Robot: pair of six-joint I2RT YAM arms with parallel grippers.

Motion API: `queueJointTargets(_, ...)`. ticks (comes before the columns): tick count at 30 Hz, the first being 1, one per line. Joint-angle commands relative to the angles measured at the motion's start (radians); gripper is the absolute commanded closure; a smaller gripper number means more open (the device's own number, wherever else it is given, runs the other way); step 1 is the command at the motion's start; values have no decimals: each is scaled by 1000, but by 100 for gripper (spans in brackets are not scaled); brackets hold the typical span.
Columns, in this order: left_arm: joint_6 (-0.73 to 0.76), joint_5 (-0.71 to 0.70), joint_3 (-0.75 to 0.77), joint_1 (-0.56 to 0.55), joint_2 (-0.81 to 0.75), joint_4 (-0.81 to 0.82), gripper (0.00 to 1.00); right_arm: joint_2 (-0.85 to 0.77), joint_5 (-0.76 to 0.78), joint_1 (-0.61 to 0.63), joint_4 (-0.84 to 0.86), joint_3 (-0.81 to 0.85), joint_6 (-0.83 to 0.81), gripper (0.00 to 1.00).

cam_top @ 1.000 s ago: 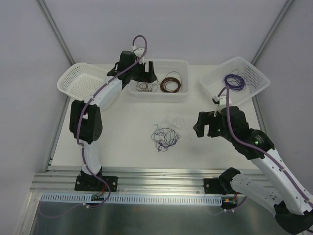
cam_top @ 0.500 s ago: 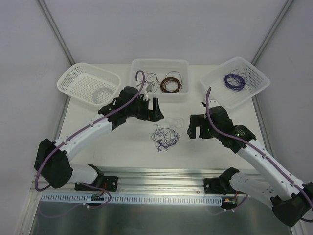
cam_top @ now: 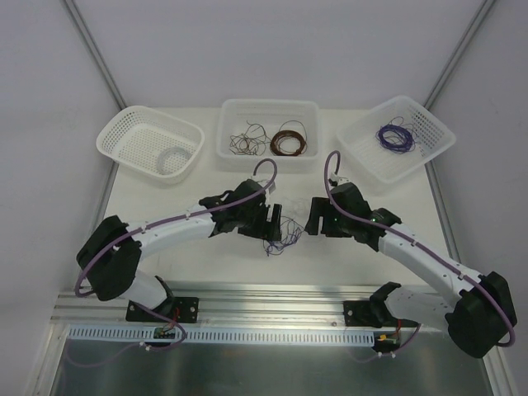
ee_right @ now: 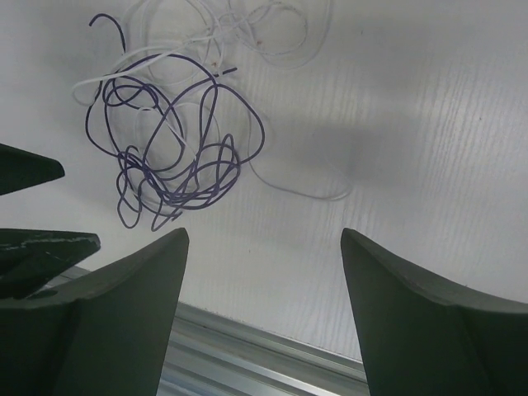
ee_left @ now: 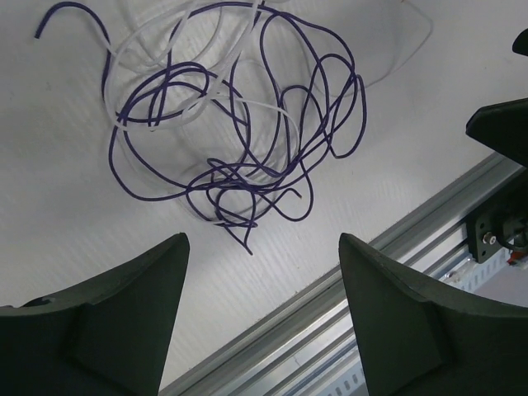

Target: Untangle the cables

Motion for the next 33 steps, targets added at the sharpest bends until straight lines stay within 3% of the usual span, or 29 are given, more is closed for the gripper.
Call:
queueJointTargets(1, 10, -44, 88, -45, 62, 18, 27, 15, 27, -4, 71, -7, 88, 22)
queueJointTargets(12, 64, -70, 278, -140, 292, 18, 49, -99, 148, -18, 22, -62, 121, 22)
queueJointTargets(15, 78, -85, 304, -142, 343, 18, 61, -131, 150, -23, 13, -73, 120, 22)
queueJointTargets(16, 82, -93, 307, -142, 355, 16, 72, -137, 150, -24, 8, -74, 118, 22)
queueJointTargets(20, 125, -125, 320, -142, 323, -2, 100, -171, 162, -24, -1, -85, 114, 23)
queueJointTargets(25, 216, -189, 381, -142, 163, -88, 100, -206, 168, -32, -4, -83, 102, 24)
queueJointTargets(33, 394, -244, 651, -142, -57, -296, 100, -228, 171, -35, -3, -59, 62, 24)
